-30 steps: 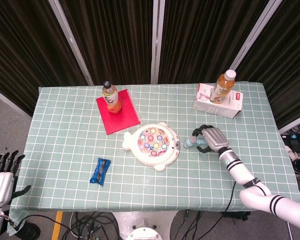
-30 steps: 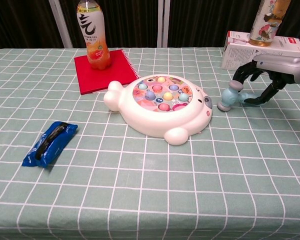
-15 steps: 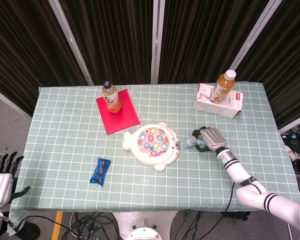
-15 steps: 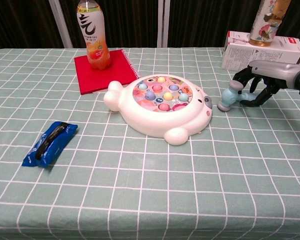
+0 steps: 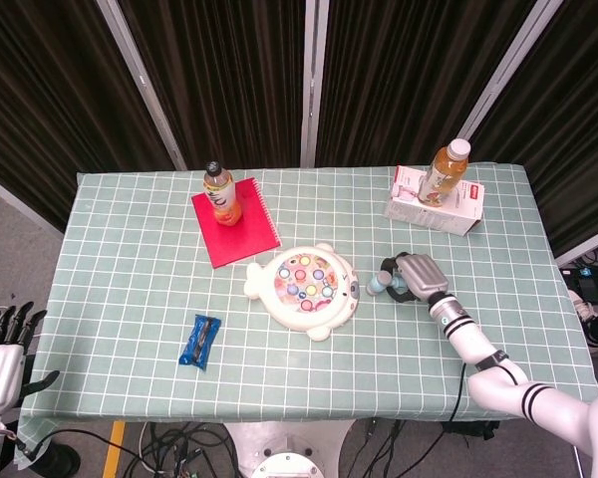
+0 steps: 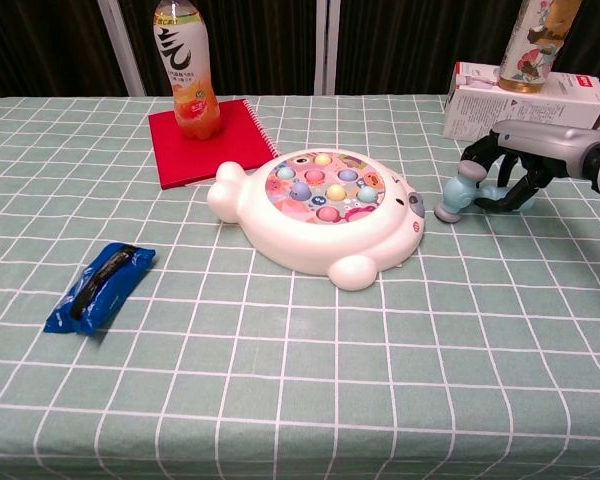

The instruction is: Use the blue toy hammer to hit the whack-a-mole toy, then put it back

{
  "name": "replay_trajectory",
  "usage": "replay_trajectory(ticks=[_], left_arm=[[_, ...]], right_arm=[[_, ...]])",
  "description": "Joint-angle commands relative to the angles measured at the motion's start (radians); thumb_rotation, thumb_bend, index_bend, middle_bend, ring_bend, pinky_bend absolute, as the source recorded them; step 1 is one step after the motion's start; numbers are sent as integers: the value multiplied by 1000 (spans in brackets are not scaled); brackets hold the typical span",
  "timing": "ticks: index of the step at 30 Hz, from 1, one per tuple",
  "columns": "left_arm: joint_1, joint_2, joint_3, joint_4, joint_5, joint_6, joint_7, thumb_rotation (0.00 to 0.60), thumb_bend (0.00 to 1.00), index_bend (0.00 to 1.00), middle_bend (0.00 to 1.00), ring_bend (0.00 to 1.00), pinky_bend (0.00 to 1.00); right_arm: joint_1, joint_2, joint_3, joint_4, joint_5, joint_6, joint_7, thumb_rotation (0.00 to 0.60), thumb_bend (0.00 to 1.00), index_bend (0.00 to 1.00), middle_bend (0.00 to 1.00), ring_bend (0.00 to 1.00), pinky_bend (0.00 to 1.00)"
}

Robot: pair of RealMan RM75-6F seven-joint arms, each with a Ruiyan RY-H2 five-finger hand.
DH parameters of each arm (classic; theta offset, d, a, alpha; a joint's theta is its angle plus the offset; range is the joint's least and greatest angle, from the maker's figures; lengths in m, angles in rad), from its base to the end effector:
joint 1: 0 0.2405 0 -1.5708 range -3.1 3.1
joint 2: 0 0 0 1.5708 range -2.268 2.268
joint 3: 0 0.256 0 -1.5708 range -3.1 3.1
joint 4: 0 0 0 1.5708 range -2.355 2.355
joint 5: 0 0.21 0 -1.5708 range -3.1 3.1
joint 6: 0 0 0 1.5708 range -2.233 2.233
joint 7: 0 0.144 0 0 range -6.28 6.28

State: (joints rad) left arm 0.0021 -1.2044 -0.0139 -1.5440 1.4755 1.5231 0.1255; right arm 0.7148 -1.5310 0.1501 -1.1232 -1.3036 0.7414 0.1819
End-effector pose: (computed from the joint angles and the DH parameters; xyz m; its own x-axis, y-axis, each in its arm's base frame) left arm -0.3343 0.1455 0.1390 0.4908 0.0463 0.8700 0.8651 0.0924 -0.4929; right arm -0.2340 -0.3801 0.0004 0.3416 -0.4070 0.8471 -0.9342 -0.2459 0.2586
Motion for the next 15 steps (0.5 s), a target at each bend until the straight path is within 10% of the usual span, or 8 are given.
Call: replay_trajectory(ticks=[1,15], left_arm=[[1,0,0,2,0,1,-1,600,35,148,62,0,0],[6,0,2,8,-3,4,-9,600,35,148,63,0,0]], right_arm=[[1,-4,0,4,1,1,1,600,303,470,451,296,389],[6,-24,0,33,-10,24,10,600,364,588,524,376,488]])
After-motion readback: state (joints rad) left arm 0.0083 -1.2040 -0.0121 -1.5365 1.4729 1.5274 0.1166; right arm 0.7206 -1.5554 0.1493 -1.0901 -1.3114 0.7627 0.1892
